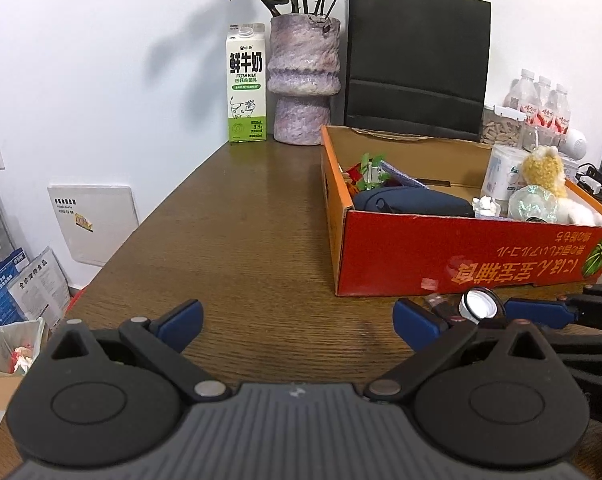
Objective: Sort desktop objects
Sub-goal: 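Withdraw both tools from the box toward the white round cap, then grasp the white round cap with left tool while right grasps a black cable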
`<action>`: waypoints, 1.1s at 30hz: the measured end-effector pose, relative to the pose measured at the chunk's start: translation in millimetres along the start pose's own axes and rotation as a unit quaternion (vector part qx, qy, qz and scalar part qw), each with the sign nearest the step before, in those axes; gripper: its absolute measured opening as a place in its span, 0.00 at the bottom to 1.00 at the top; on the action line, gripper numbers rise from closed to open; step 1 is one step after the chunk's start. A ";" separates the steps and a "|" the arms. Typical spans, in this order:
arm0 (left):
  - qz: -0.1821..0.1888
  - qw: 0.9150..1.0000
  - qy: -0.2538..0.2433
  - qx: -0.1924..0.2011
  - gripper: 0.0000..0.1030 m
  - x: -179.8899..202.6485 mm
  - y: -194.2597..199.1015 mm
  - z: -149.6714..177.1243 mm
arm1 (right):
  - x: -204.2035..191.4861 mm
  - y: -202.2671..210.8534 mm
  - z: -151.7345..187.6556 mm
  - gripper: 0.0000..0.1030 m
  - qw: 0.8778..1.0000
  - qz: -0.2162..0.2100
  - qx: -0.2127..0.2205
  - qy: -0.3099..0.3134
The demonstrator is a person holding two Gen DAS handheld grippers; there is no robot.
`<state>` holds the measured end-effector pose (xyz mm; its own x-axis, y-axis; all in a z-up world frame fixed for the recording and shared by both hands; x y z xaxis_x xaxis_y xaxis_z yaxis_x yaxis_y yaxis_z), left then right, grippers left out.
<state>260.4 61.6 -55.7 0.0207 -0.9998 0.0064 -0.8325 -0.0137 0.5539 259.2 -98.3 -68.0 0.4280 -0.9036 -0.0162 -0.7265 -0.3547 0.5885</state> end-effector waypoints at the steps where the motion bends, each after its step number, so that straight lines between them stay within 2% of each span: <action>1: 0.001 1.000 0.000 0.000 1.00 0.4 -0.5 0.1 | 0.6 1.8 -0.2 0.24 1.000 -0.001 0.003 -0.002; 8: -0.001 1.000 -0.003 -0.004 1.00 1.4 -4.4 2.0 | -3.1 18.5 -4.7 0.13 0.999 -0.014 0.030 0.005; 18: 0.011 0.999 -0.014 0.032 1.00 15.5 2.2 -1.7 | 12.1 57.4 -16.2 0.11 0.995 -0.037 0.088 -0.020; 22: 0.029 0.999 -0.013 0.033 1.00 33.3 3.0 -1.8 | 34.8 72.1 -18.6 0.11 0.993 -0.033 0.105 -0.045; 26: 0.047 0.998 -0.027 0.030 1.00 66.4 1.0 -2.7 | 58.6 80.4 -14.2 0.11 0.992 -0.019 0.110 -0.060; 33: 0.030 0.998 -0.059 -0.006 1.00 108.2 -24.2 -1.7 | 93.0 81.9 -0.2 0.11 0.993 0.010 0.097 -0.073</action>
<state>283.7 -46.1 -67.1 -0.0940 -0.9939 -0.0582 -0.8233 0.0447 0.5658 239.6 -211.3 -21.2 0.3405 -0.9310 -0.1316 -0.8295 -0.3634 0.4241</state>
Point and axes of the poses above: each gripper's, at about its wrist camera, not at the fingertips, and y roughly against the way its jaws point, x to its right, z to its underside, the point moved 8 cm from there along -y, roughly the way its jaws point
